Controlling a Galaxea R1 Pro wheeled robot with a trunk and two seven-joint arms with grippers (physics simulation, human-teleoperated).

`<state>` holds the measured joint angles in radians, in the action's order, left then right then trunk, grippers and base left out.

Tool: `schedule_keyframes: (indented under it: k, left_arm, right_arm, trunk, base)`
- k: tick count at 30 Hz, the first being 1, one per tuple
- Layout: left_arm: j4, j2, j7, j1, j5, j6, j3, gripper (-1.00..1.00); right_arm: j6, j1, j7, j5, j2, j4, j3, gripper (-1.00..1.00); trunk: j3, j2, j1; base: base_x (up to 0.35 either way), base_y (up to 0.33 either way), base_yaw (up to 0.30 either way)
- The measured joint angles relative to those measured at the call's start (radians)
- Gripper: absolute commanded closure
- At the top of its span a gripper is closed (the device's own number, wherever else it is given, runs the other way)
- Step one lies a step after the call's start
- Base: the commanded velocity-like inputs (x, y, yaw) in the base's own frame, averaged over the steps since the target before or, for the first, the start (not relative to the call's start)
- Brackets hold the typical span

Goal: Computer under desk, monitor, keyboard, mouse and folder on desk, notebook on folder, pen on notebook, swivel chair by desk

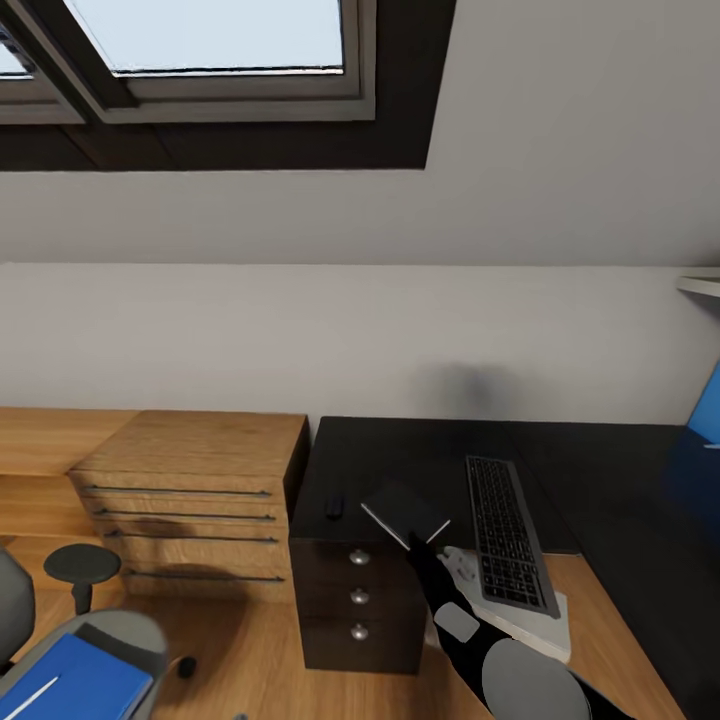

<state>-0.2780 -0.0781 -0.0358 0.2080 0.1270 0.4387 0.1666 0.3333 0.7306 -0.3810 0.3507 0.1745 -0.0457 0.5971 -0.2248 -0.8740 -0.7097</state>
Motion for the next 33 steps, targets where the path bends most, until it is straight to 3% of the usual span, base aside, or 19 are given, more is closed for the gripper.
schedule_keyframes:
  k: [14,33]
  left_arm:
    - [-0.001,-0.009,0.0,0.0,0.0,0.0,-0.002,-1.0]
    - [-0.002,-0.014,0.0,0.0,0.0,0.0,-0.002,-1.0]
  right_arm:
    - [0.0,0.0,0.0,0.001,0.0,-0.001,0.0,1.0]
    - [0.0,0.0,0.0,0.002,0.0,-0.001,0.003,1.0]
  trunk:
    - [0.0,0.0,0.0]
    - [-0.06,-0.133,-0.073]
  base:
    - [0.047,0.0,0.0]
    - [0.001,0.0,0.0]
